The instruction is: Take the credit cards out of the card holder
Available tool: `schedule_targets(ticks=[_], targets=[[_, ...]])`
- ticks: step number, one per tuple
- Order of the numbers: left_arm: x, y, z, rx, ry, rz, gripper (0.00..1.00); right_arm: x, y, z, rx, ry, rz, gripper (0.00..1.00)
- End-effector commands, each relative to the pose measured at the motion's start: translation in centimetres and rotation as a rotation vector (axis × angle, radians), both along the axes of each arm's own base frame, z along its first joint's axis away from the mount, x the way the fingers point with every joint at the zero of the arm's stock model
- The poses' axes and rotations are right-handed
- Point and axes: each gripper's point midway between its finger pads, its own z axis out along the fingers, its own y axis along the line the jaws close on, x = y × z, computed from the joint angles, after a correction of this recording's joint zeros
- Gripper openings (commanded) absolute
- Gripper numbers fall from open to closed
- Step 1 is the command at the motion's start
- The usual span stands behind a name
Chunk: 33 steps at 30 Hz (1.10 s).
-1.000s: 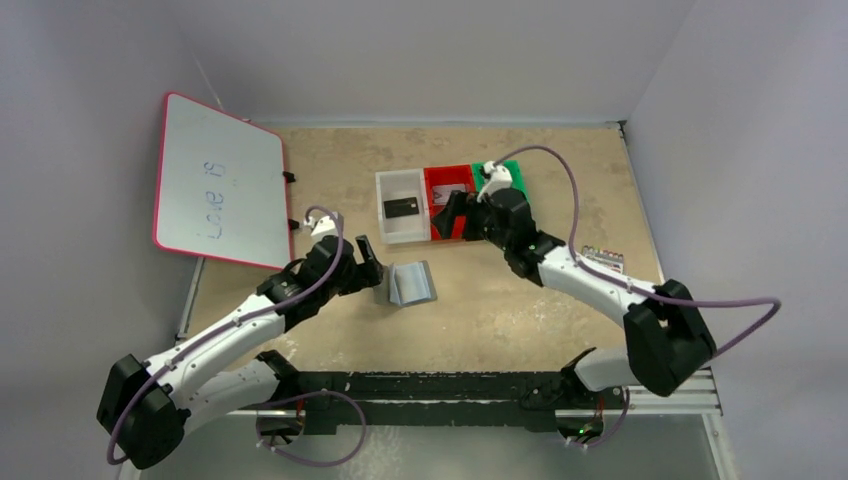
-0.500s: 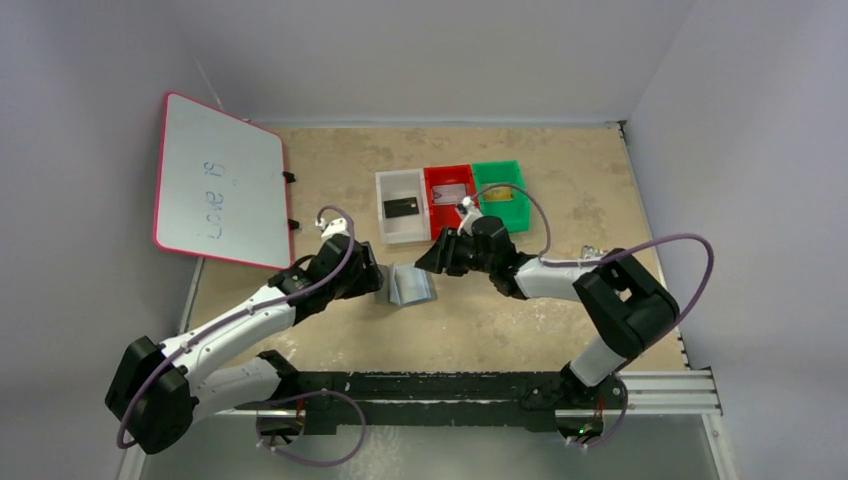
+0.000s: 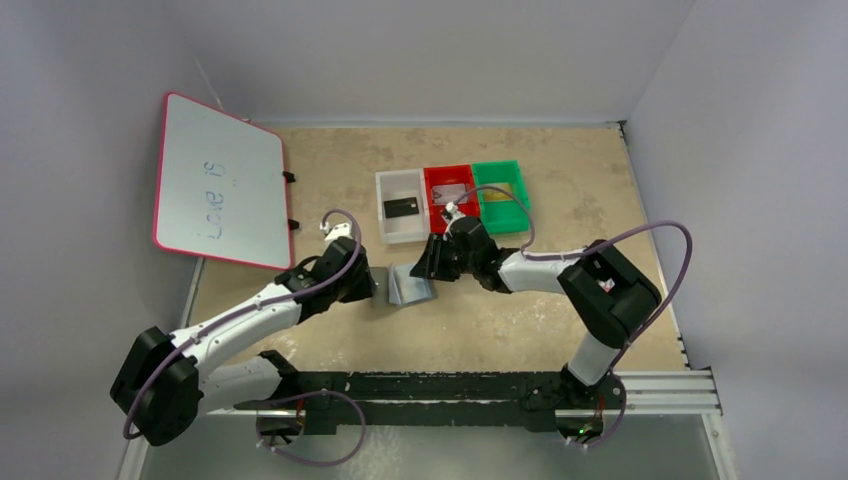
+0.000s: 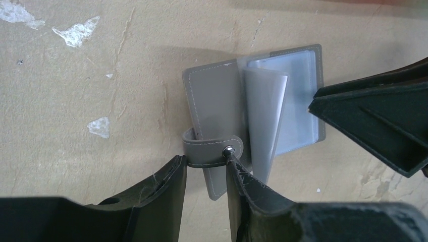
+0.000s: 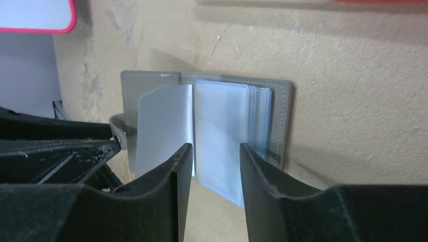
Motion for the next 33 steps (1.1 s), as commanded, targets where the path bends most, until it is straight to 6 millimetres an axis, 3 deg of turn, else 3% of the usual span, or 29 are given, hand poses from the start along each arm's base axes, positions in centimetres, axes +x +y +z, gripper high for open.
schedule_targets(ticks=[1, 9, 20, 28, 30, 33], targets=[[0.0, 0.5, -0.9, 0.039, 0.003, -0.009, 0.33, 1.4, -0.2, 0.2, -0.054, -0.014, -0.038, 0.41], [0.0, 0.6, -1.6, 0.057, 0.014, -0.014, 0.27, 1.2, 0.3, 0.0, -0.035, -0.005, -0.014, 0.35], [0.3, 0.3, -1.6, 0.043, 0.009, -0.014, 0.20, 1.6, 0.8, 1.7, -0.057, -0.057, 0.018, 0.25], [0.8, -0.1, -1.4, 0.048, 0.006, -0.019, 0.17, 0.6, 2.8, 2.6, 0.039, -0.035, 0.113, 0.25], [0.8, -0.1, -1.4, 0.045, 0.004, -0.017, 0.16, 0.1, 3.5, 3.3, 0.087, -0.040, 0.162, 0.25], [0.7, -0.1, -1.4, 0.040, 0.004, -0.015, 0.16, -1.0, 5.1, 5.8, 0.209, -0.093, 0.261, 0.30]])
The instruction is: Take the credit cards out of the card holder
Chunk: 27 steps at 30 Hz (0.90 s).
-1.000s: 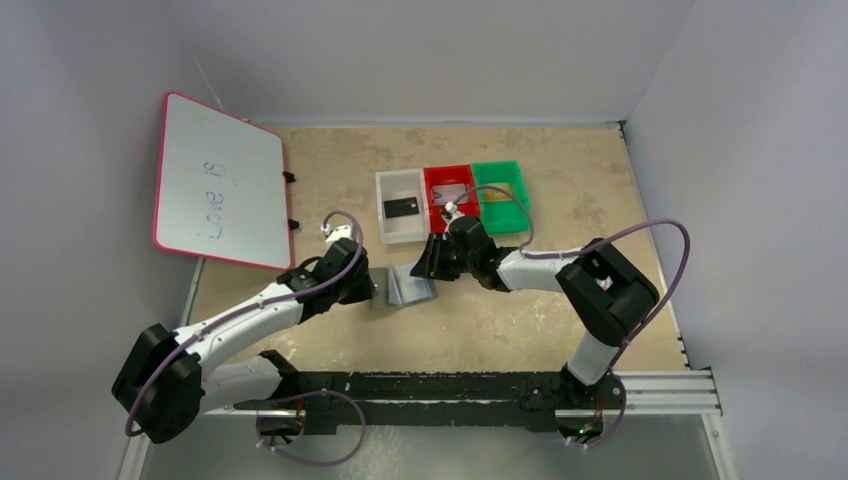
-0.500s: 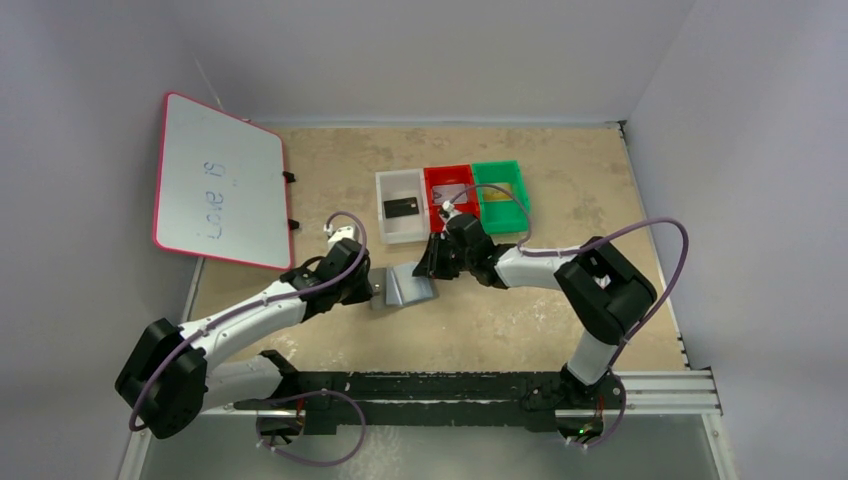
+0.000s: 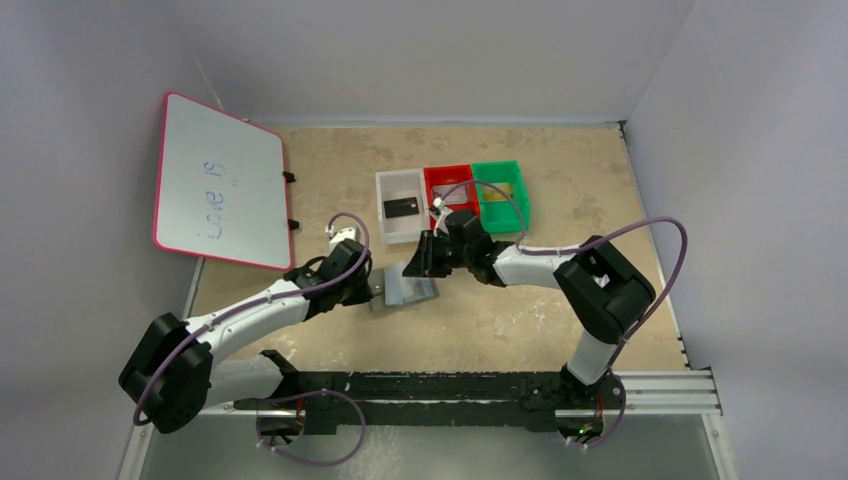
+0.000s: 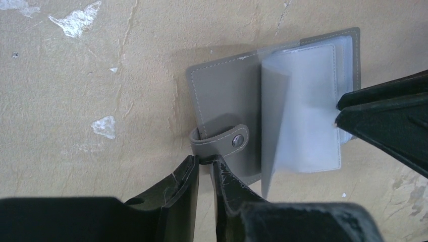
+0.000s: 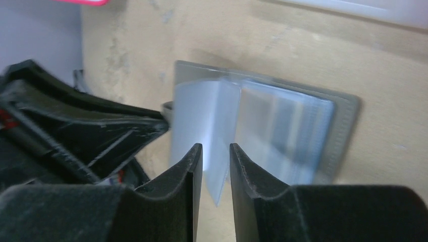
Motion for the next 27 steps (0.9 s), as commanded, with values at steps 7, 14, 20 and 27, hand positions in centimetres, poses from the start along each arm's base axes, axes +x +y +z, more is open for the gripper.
schedule_targets(ticks=[7, 14, 20, 27], targets=[[1.4, -0.3, 1.9, -0.023, -0.076, 0.016, 0.16, -2.3, 5.1, 3.2, 0.232, -0.021, 0.247, 0.33], [1.4, 0.0, 2.4, -0.022, -0.086, 0.027, 0.16, -3.5, 6.8, 2.2, 0.218, -0.017, 0.260, 0.38], [1.4, 0.4, 2.7, -0.023, -0.098, 0.048, 0.19, -2.2, 5.7, 4.5, 0.165, -0.130, 0.208, 0.42], [1.4, 0.4, 2.6, -0.025, -0.096, 0.052, 0.20, -0.7, 2.8, 5.2, 0.052, -0.177, 0.054, 0.44]])
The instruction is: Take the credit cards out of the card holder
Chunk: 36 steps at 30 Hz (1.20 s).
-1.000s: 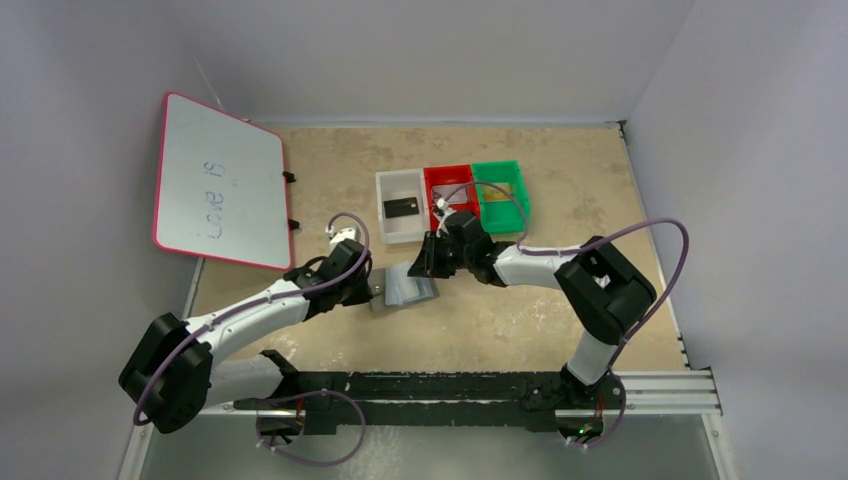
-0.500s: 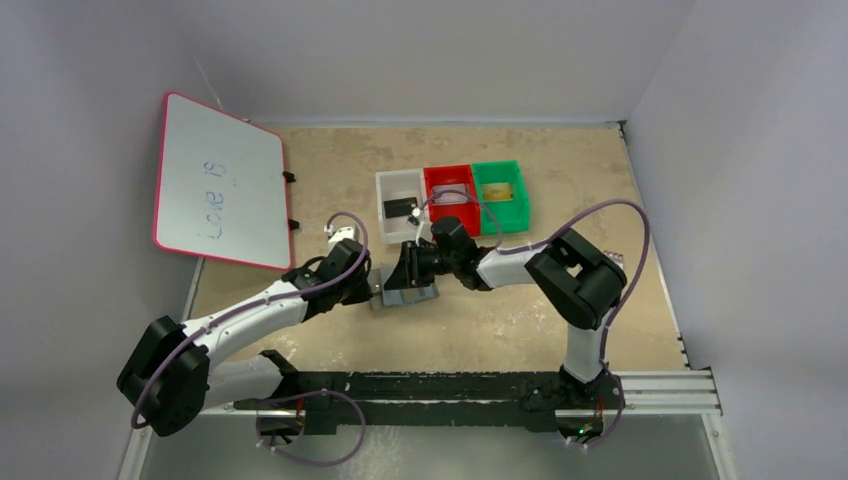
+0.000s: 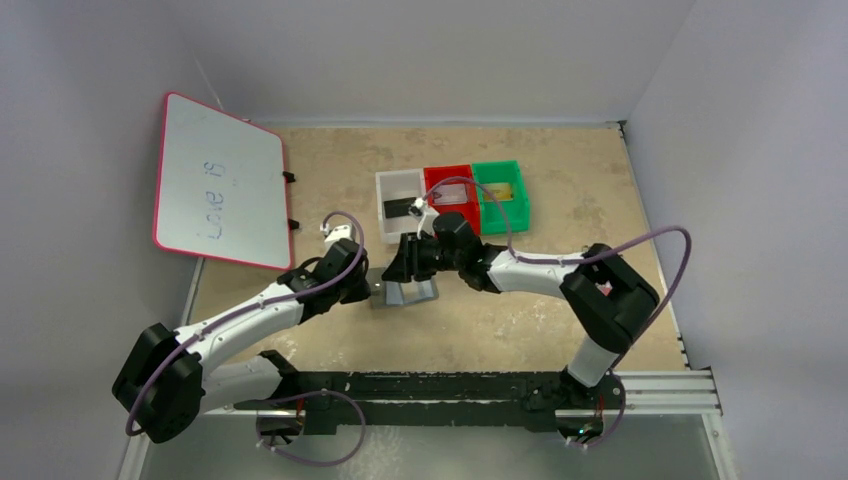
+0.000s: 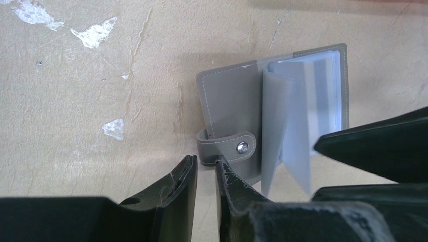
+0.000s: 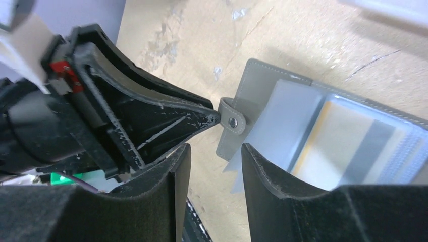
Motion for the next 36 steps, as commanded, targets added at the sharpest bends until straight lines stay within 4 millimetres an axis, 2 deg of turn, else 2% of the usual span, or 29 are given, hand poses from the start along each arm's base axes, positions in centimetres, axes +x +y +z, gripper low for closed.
schedule_targets(ticks=[1, 6, 10, 14, 21, 28, 36], targets=[[1.0, -0.2, 1.3, -0.020, -0.045, 0.022, 0.20, 2.3, -2.0, 1.1, -0.075, -0.074, -0.148, 0.42], [0.9, -0.2, 1.2, -0.018, -0.042, 0.020, 0.20, 3.3, -4.0, -0.2, -0.160, -0.056, -0.267, 0.30], [0.8, -0.2, 1.1, -0.017, -0.038, 0.018, 0.20, 3.6, -5.2, 0.1, -0.163, -0.052, -0.352, 0.26], [0.8, -0.2, 1.1, -0.019, -0.039, 0.017, 0.20, 3.6, -4.9, 0.6, -0.140, -0.059, -0.314, 0.28], [0.8, -0.4, 0.9, -0.024, -0.033, 0.011, 0.20, 3.5, -7.1, -3.0, -0.301, 0.036, -0.377, 0.41], [0.8, -0.6, 0.8, -0.029, -0.032, 0.006, 0.20, 2.5, -5.6, -4.0, -0.270, 0.078, -0.294, 0.42], [0.8, -0.5, 0.9, -0.031, -0.034, 0.005, 0.20, 2.4, -5.1, -4.3, -0.270, 0.071, -0.253, 0.34]])
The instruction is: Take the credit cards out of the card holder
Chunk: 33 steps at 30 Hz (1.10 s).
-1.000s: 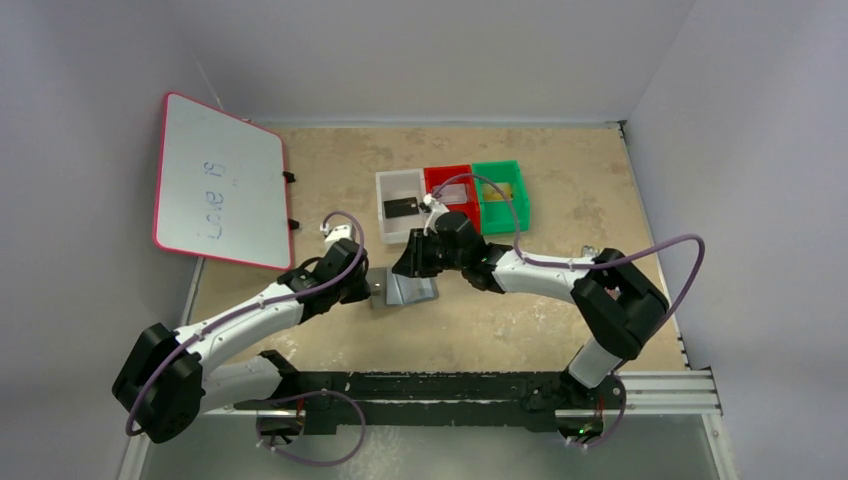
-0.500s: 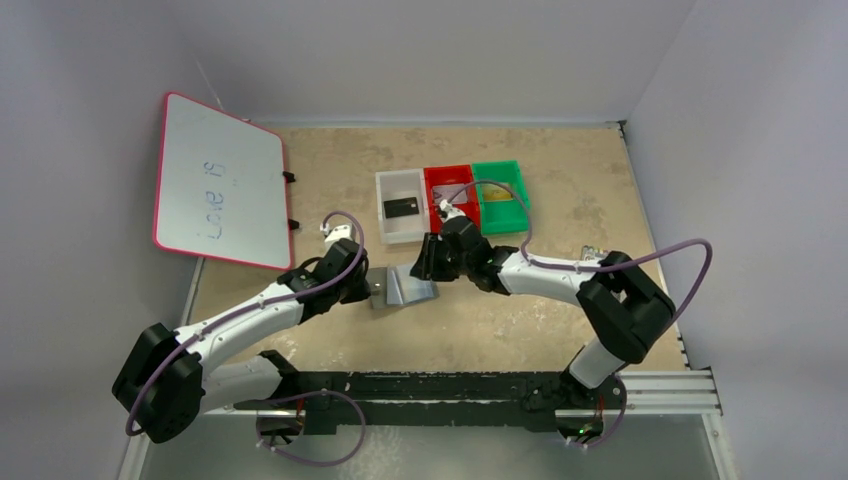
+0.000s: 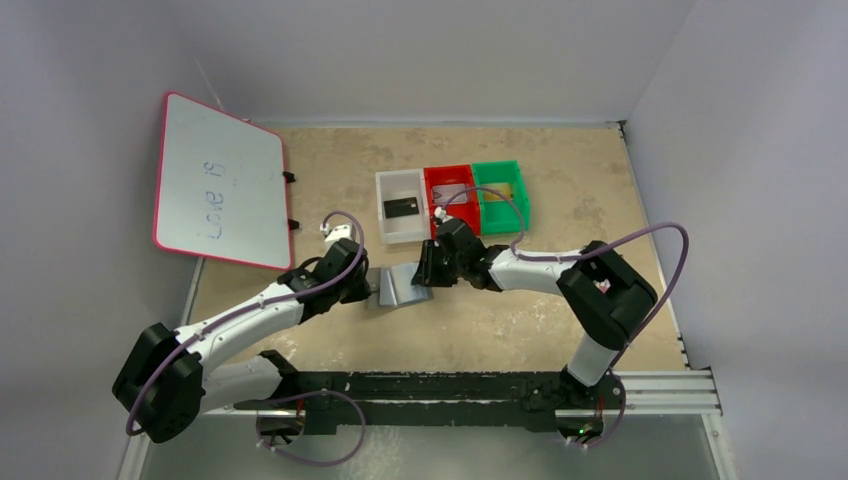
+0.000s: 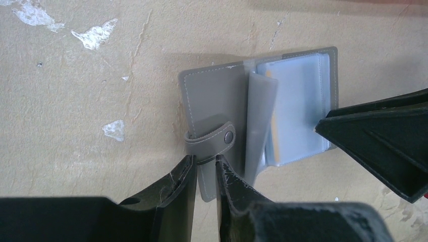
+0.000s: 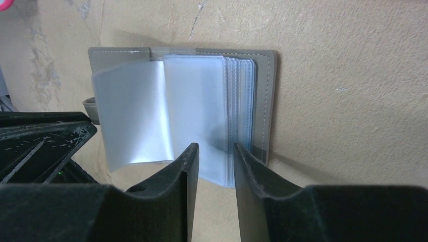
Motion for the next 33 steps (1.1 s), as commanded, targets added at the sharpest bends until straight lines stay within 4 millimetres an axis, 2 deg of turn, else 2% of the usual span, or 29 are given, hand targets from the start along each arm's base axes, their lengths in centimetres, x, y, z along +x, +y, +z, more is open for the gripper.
schedule_targets(ticks=[1, 3, 10, 16, 33], targets=[[0.6, -0.5, 0.8, -0.028, -0.029, 0.002, 0.20, 1.1, 0.9, 1.9, 0.027, -0.052, 0.016, 0.33], [0.6, -0.5, 0.8, -0.029, -0.028, 0.002, 0.20, 1.9, 0.6, 2.2, 0.005, -0.079, -0.010, 0.33], [0.6, -0.7, 0.6, -0.035, -0.024, -0.003, 0.19, 2.1, 0.2, 2.6, -0.022, -0.087, -0.025, 0.37], [0.6, -0.7, 0.6, -0.036, -0.023, -0.002, 0.19, 1.7, 0.6, 1.7, -0.015, -0.056, -0.008, 0.37], [0.5, -1.0, 0.3, -0.042, -0.013, -0.013, 0.19, 0.9, 1.9, 1.7, 0.039, -0.037, 0.068, 0.32]])
